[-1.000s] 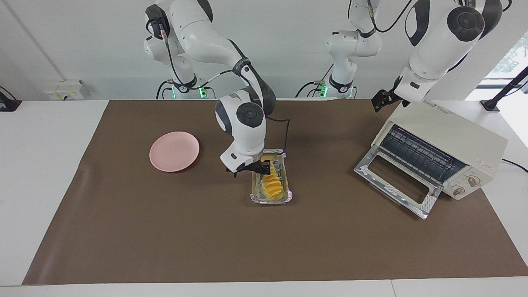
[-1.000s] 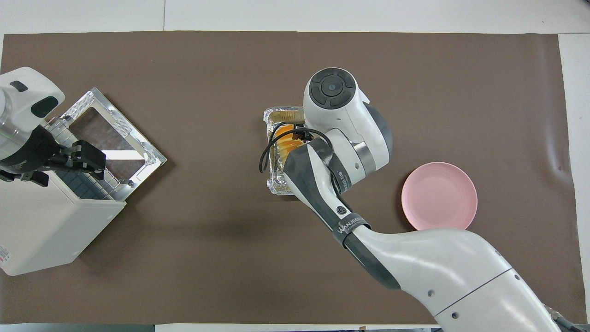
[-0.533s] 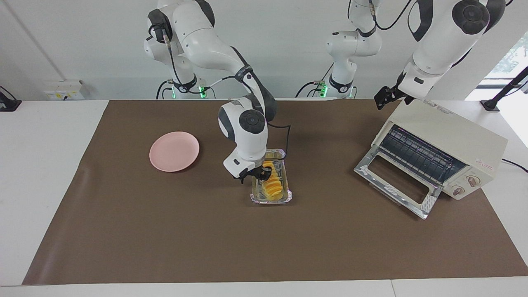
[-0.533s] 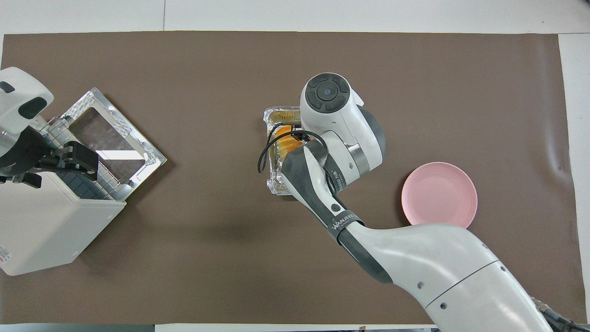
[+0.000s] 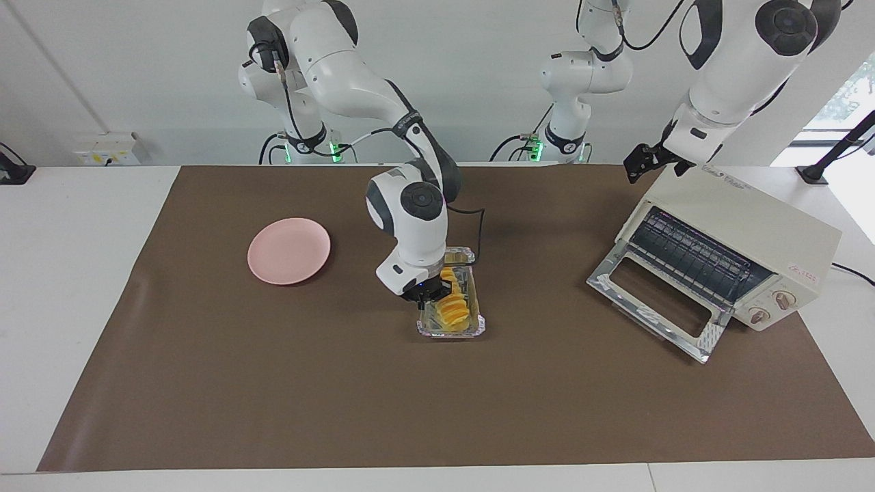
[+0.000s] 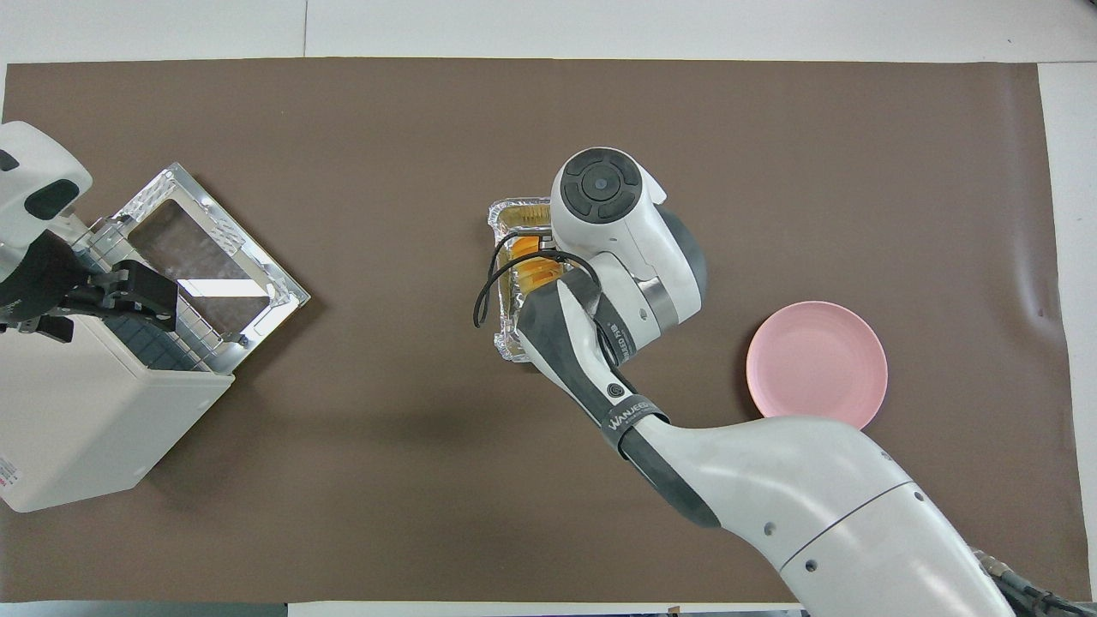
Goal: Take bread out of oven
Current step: 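Grasp the foil tray rim with the right gripper, then drag the foil tray with the right gripper toward the pink plate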
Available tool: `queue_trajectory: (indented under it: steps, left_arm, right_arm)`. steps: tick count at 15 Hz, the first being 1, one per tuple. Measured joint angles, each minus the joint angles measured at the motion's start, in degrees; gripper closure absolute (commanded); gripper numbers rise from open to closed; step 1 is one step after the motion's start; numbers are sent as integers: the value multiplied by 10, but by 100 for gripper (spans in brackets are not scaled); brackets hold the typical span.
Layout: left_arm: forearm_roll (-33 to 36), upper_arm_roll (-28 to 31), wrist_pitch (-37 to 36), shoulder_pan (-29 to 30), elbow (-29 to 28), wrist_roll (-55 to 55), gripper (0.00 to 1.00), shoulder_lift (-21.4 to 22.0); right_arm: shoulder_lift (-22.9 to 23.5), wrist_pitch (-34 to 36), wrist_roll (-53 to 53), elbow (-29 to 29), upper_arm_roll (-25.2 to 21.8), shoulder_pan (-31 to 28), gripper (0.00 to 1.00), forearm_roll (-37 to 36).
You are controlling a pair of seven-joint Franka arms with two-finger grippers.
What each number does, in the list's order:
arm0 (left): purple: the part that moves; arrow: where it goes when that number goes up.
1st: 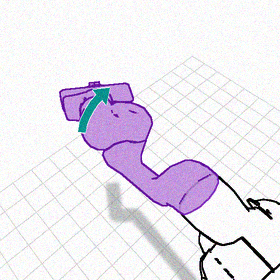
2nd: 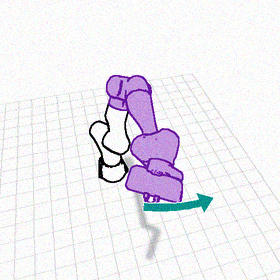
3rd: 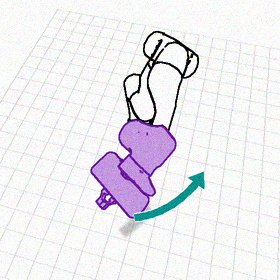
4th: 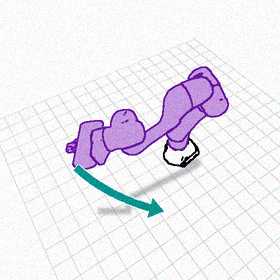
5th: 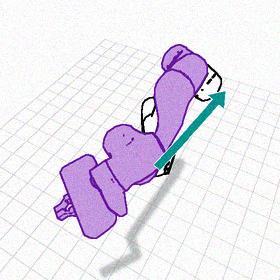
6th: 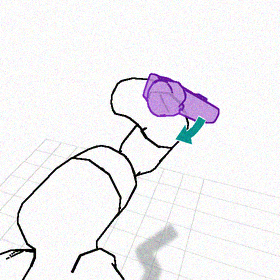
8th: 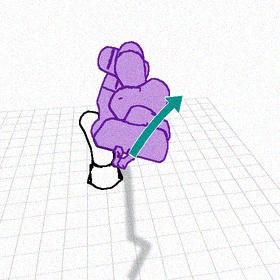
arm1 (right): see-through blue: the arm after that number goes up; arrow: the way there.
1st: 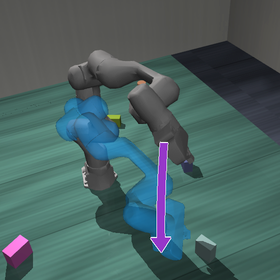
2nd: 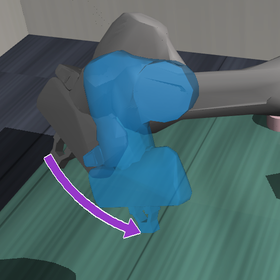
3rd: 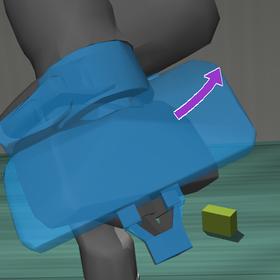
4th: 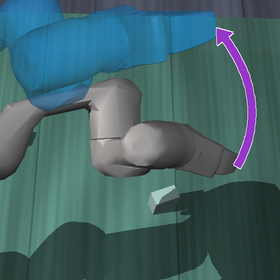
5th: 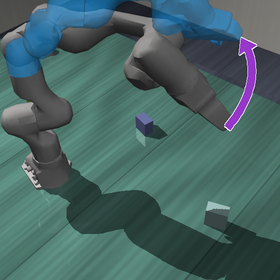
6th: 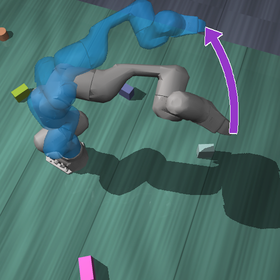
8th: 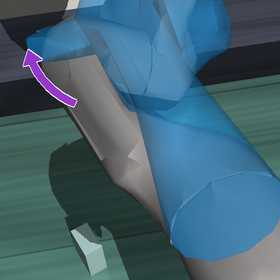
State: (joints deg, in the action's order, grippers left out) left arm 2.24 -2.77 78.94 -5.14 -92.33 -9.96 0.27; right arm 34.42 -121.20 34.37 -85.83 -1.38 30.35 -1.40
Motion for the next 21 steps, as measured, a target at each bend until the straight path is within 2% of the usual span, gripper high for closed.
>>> queue_trajectory:
  steps: [4, 9, 15, 21]
  left_arm:
    - [0, -2, -2, 0, 1, 3, 0, 4]
    - [0, -2, -3, 1, 2, 8, 0, 10]
    - [-1, -4, -3, 2, 2, 15, 0, 12]
    - [-12, -4, 4, 2, 3, 16, 0, 12]
  right_arm:
    - [0, 66, 0, 35, -5, -14, 100, 1]
    - [-1, 117, -77, 110, -7, -104, 100, 39]
    - [23, 98, -262, 124, -7, -226, 100, 64]
    - [83, 31, -343, 126, -6, -280, 100, 73]
